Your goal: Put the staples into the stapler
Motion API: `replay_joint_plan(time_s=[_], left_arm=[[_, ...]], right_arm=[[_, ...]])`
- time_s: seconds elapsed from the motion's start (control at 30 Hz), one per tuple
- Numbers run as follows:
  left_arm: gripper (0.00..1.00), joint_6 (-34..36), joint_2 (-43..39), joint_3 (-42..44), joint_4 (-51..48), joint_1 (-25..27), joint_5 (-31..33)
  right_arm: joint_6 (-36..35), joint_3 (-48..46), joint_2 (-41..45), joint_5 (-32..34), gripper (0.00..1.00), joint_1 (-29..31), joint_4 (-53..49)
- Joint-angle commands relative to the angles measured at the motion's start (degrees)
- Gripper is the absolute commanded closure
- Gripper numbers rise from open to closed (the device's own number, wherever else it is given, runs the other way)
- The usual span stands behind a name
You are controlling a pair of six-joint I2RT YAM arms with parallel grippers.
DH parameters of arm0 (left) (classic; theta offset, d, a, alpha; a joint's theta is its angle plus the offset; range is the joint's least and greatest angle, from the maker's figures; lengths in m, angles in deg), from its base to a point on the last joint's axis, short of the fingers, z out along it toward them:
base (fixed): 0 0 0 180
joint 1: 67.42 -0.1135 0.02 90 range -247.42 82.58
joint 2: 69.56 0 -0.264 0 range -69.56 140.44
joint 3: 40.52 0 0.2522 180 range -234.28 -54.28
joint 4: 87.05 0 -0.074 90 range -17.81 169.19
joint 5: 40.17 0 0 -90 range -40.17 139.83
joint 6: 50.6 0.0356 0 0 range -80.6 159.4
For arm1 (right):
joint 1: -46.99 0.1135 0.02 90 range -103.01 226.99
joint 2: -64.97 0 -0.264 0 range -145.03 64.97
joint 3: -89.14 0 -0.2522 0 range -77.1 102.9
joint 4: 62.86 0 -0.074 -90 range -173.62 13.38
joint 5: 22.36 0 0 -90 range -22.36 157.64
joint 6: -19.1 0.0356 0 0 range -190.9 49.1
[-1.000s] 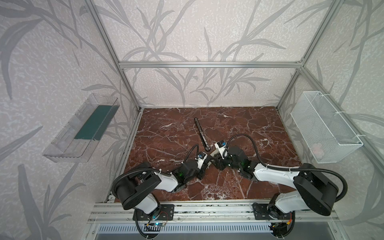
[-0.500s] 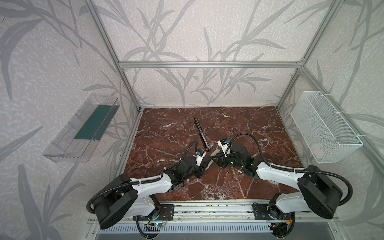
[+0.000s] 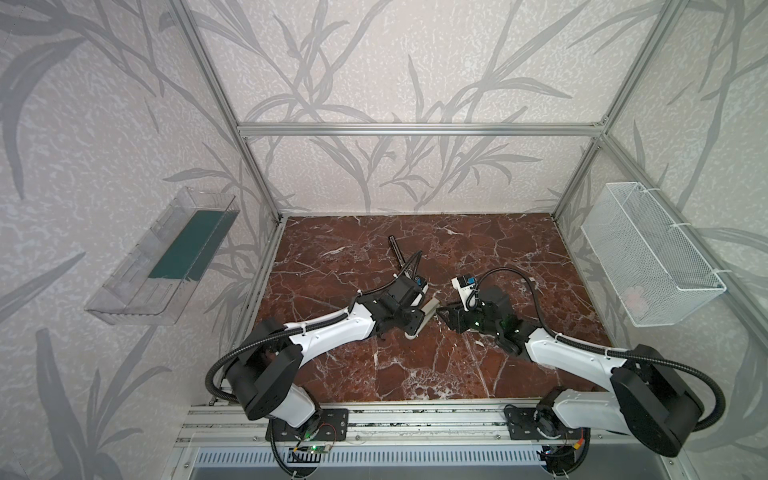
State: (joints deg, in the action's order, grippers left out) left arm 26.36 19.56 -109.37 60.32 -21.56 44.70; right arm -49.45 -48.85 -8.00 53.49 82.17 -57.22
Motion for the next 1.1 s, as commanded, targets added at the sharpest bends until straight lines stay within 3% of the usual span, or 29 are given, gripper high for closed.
replay_joint_plan(time_s=[0.0,0.2,0.43,0.57,1.07], left_arm=[[0.54,0.8,1.8,-3.4,-10.7,-0.3,-2.3],[0.59,2.3,5.1,-7.0,-14.5,-0.3,-4.9],[0.89,3.1,8.4,-8.9,-16.6,-0.3,-5.0],[1.00,3.1,9.9,-9.2,-17.1,-0.1,-5.0],[1.00,1.2,13.0,-6.8,-14.8,2.7,-2.1]], right_arm=[[0.3,-1.1,1.7,-0.7,0.52,-0.9,-0.2],[0.8,-2.0,1.6,-0.7,0.52,-1.4,0.6],[1.1,-2.6,1.6,-0.7,0.53,-1.8,1.3],[1.1,-2.9,1.7,-0.8,0.53,-2.3,1.5],[1.3,-3.7,2.4,-0.9,0.53,-3.4,2.2]])
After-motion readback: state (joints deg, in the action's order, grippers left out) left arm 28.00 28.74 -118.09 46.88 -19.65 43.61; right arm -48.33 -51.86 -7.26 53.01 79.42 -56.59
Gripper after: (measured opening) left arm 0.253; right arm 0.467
